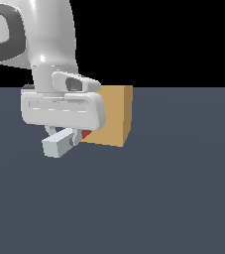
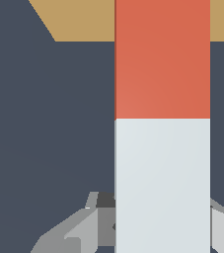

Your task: Insert the peg into the horizontal hole in a box.

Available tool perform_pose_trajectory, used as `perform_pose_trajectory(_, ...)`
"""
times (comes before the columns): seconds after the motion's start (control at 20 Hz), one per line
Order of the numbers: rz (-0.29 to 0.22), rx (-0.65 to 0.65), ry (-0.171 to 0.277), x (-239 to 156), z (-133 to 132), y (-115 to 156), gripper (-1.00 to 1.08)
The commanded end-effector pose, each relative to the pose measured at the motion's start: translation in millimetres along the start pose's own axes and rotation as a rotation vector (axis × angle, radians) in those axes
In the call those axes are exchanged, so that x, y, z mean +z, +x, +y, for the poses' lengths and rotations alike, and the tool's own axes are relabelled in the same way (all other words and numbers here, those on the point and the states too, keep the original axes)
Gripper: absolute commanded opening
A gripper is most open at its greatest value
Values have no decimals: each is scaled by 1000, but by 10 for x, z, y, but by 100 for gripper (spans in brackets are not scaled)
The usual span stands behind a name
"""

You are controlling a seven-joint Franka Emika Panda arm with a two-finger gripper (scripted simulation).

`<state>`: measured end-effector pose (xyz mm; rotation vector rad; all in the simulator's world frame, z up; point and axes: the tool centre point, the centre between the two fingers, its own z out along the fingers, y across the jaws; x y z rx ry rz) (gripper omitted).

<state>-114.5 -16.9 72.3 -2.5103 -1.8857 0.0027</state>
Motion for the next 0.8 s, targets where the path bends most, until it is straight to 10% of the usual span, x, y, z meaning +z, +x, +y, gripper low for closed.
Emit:
perform_pose_trajectory(0.0,1,-1,-2,-10,2,142,-100)
perform_pose_trajectory(0.75,2,-1,-4,-19,5,871,-100)
